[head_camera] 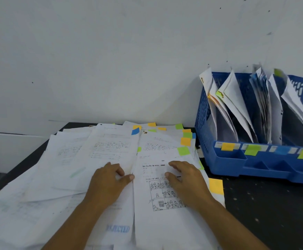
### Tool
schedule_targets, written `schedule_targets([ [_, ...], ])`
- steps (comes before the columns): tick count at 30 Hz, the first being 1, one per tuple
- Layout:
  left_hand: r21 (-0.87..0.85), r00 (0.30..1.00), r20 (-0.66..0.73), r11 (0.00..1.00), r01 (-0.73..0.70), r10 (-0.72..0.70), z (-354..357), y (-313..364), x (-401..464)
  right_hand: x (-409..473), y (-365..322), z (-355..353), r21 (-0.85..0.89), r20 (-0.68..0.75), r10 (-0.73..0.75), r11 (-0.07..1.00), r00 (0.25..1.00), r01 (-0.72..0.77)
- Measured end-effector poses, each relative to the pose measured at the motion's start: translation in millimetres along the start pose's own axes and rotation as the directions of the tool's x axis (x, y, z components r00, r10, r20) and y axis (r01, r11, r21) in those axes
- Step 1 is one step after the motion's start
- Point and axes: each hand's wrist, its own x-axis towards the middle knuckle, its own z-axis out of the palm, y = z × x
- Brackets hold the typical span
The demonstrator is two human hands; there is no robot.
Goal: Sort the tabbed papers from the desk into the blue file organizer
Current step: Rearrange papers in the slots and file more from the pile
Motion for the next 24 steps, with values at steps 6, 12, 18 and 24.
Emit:
schedule_targets([
  [6, 0.042, 0.97, 0.187, 0.985, -0.165, 0.154, -11, -4, -6, -1, 0, 0, -0.007, 0.0, -0.009, 1.0, 1.0, 0.009],
  [12, -0.223, 0.957, -0.184, 0.939, -0.261, 0.222, -9, 21, -19, -3, -11, -10, 0.082, -0.076, 0.026, 0.996, 0.997, -0.02],
  [18, -0.435, 0.91, -0.153, 0.801, -0.411, 0.385, 8, 52, -46, 10, -36, -28, 0.642, 0.217, 0.313, 0.668, 0.925, -0.377],
  [24, -0.354, 0.81, -0.039, 0.75, -0.558, 0.585, 33, 57, -59, 46, -41, -38, 0.539, 0.354, 0.458, 0.613, 0.815, -0.578],
])
